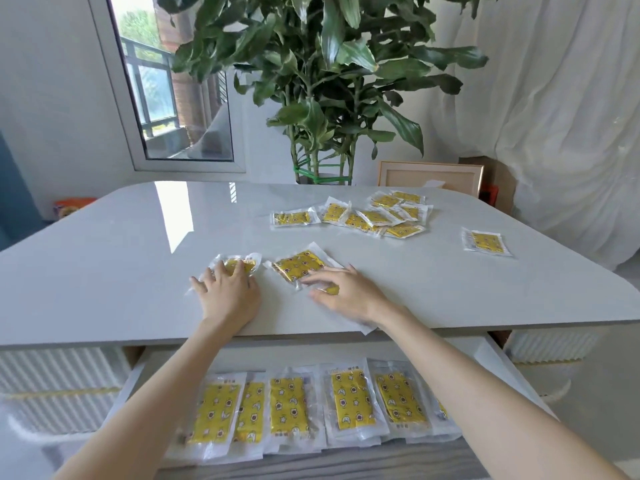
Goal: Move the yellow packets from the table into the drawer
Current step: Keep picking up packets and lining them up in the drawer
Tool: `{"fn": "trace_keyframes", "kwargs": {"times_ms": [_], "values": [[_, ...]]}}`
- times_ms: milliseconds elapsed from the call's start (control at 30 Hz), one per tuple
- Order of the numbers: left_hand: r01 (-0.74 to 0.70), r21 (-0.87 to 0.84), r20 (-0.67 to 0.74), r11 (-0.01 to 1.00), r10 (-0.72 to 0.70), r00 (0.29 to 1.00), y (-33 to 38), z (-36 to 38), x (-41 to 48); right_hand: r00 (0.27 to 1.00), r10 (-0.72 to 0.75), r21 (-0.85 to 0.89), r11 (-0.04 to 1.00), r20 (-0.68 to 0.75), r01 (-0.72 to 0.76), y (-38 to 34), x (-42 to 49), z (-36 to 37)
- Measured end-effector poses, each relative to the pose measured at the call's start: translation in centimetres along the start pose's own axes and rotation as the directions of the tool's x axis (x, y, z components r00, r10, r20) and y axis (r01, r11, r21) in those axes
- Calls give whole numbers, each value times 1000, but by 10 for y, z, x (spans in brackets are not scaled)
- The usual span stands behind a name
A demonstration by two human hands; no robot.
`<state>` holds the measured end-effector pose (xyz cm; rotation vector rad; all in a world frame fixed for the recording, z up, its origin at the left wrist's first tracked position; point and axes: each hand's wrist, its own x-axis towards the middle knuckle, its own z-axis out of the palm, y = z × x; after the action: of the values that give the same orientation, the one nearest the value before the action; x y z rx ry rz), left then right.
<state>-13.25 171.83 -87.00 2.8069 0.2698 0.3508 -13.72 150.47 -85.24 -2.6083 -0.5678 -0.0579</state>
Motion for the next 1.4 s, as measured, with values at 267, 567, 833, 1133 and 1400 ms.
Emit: {"fn": "trace_keyframes", "kwargs": {"times_ms": [267,567,833,1133,1400], "values": [[-376,-63,-130,924,366,921,13,-4,-1,955,209,-22,976,-208,-218,-7,-5,-39],[-423,-104,-14,900,424,906,15,-3,-4,812,567,-79,824,139,-562,4,-5,-41],[-437,-185,-66,880,432,899,17,-9,-16,794,594,267,750,128,-605,7,-18,-52],[-455,-327,-97,828,450,888,14,-12,-21,721,635,469,744,-275,-476,-3,-5,-62],[-349,-354,-60,868,351,934,9,-15,-23,762,630,628,657,-153,-417,-19,25,-22]]}}
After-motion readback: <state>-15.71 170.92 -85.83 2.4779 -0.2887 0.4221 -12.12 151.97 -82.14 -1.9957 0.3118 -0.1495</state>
